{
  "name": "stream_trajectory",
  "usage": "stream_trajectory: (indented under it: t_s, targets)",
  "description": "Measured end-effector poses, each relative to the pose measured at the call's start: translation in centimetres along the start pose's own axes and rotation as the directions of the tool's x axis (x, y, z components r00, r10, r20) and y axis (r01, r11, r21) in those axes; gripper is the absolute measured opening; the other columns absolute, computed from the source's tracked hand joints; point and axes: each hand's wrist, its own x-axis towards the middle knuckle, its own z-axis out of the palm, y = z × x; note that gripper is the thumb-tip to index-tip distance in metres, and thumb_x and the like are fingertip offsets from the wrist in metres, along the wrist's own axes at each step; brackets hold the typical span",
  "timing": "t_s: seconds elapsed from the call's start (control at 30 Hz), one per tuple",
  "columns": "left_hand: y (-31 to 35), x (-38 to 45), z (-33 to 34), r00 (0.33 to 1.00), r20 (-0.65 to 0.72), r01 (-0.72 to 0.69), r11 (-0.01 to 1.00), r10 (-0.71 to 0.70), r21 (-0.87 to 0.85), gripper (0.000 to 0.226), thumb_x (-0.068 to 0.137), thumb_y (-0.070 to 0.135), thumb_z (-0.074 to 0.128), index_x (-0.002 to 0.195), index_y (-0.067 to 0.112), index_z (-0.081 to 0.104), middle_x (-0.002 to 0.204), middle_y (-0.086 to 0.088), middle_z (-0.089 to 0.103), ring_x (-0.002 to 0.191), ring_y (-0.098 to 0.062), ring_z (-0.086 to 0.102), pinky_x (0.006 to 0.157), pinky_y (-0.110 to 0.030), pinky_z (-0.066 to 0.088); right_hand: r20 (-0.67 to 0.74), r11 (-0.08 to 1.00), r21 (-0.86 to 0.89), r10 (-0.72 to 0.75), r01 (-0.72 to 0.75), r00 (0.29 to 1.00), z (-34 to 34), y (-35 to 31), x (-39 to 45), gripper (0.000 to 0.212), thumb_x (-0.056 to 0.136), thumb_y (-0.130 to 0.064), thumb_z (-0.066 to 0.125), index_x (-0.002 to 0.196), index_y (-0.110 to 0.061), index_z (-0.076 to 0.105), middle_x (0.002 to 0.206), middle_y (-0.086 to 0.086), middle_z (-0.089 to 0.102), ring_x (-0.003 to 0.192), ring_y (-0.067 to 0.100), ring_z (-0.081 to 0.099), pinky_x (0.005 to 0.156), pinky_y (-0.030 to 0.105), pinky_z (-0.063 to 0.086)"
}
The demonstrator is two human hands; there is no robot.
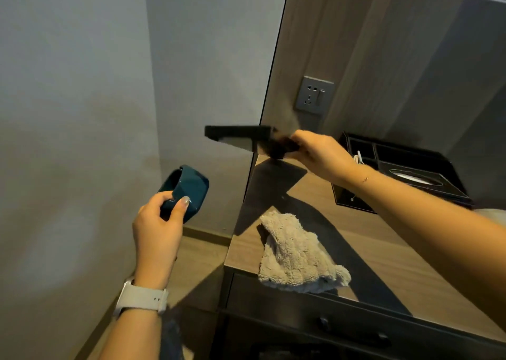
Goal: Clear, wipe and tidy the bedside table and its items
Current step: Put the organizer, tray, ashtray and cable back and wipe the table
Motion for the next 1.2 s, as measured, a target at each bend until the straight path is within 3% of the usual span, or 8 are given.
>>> stream_trajectory:
  t_s: [0.23,0.47,0.53,0.63,0.73,0.8,0.97,1.2]
  targets:
    - [0.6,0.5,-0.1,0.998,-0.011,-0.057,0.992,0.058,0.109,0.023,0.09,0.026,0.062,0.109,0.013,0.063,0.097,-0.005,0.058,0.091,-0.02,0.052,0.073,-0.029,0.038,0.181,0.997,-0.019,-0.074,0.079,0.981,4.5,1.8,-3.3,0.016,0.087,-0.017,0.066,0.1,-0.014,0.057,0.098,0.001,0.059,0.082,0.019,0.059,0.067,0.037,0.051]
    - [3.1,-0.9,2.9,0.984,0.089,-0.165,0.982,0.157,0.096,0.022,0.088,0.023,0.065,0.108,0.014,0.064,0.098,0.005,0.052,0.096,-0.013,0.048,0.08,-0.026,0.037,0.413,0.948,0.161,0.186,-0.273,0.891,4.8,2.0,-5.1,0.031,0.09,-0.022,0.063,0.12,-0.021,0.061,0.124,-0.002,0.058,0.108,0.012,0.058,0.091,0.028,0.053]
    - [3.7,-1.2,3.9,0.975,0.119,-0.196,0.977,0.185,0.089,0.022,0.087,0.022,0.066,0.107,0.013,0.065,0.097,0.007,0.05,0.099,-0.012,0.047,0.08,-0.025,0.036,0.372,0.912,0.186,0.279,-0.365,0.885,4.0,0.7,-5.7,0.039,0.092,-0.03,0.058,0.131,-0.026,0.054,0.137,-0.004,0.051,0.114,0.009,0.055,0.094,0.029,0.052]
    - [4.1,-1.6,4.7,0.968,0.137,-0.225,0.97,0.211,0.093,0.021,0.088,0.022,0.066,0.107,0.014,0.064,0.098,0.006,0.051,0.098,-0.007,0.044,0.079,-0.022,0.034,0.215,0.864,0.249,0.391,-0.437,0.895,1.7,-4.1,-7.3,0.051,0.086,-0.059,0.052,0.129,-0.033,0.052,0.127,-0.015,0.052,0.102,0.002,0.058,0.085,0.029,0.054]
    - [4.2,-1.8,4.8,0.964,0.132,-0.246,0.963,0.231,0.108,0.02,0.088,0.022,0.065,0.106,0.014,0.064,0.097,0.008,0.05,0.098,-0.009,0.044,0.079,-0.025,0.036,0.343,0.928,0.161,0.267,-0.336,0.901,0.8,-9.1,-10.6,0.074,0.073,-0.076,0.052,0.135,-0.038,0.04,0.128,-0.022,0.041,0.11,0.0,0.046,0.09,0.024,0.047]
    - [4.3,-1.8,4.7,0.962,0.143,-0.251,0.962,0.234,0.11,0.02,0.089,0.022,0.065,0.107,0.015,0.064,0.096,0.009,0.049,0.099,-0.01,0.044,0.08,-0.027,0.037,0.409,0.963,0.125,0.171,-0.24,0.896,1.5,-9.7,-12.4,0.075,0.077,-0.068,0.059,0.141,-0.04,0.031,0.138,-0.016,0.034,0.12,0.005,0.038,0.095,0.024,0.043]
    - [4.8,-2.9,4.9,0.937,0.199,-0.321,0.934,0.288,0.157,0.02,0.089,0.022,0.064,0.107,0.014,0.064,0.097,0.01,0.048,0.1,-0.01,0.044,0.079,-0.027,0.036,0.494,0.918,0.194,0.214,-0.347,0.843,-0.2,-6.5,-14.2,0.05,0.083,-0.026,0.066,0.127,-0.038,0.046,0.124,-0.014,0.038,0.103,0.008,0.048,0.081,0.023,0.051]
    - [5.3,-3.5,5.4,0.915,0.237,-0.362,0.924,0.326,0.126,0.02,0.088,0.019,0.066,0.106,0.011,0.065,0.095,0.009,0.051,0.098,-0.004,0.039,0.08,-0.026,0.035,0.369,0.877,-0.256,0.477,-0.406,0.798,-4.3,0.7,-17.2,0.046,0.081,-0.027,0.068,0.124,-0.032,0.05,0.122,-0.005,0.041,0.093,0.014,0.051,0.067,0.021,0.044]
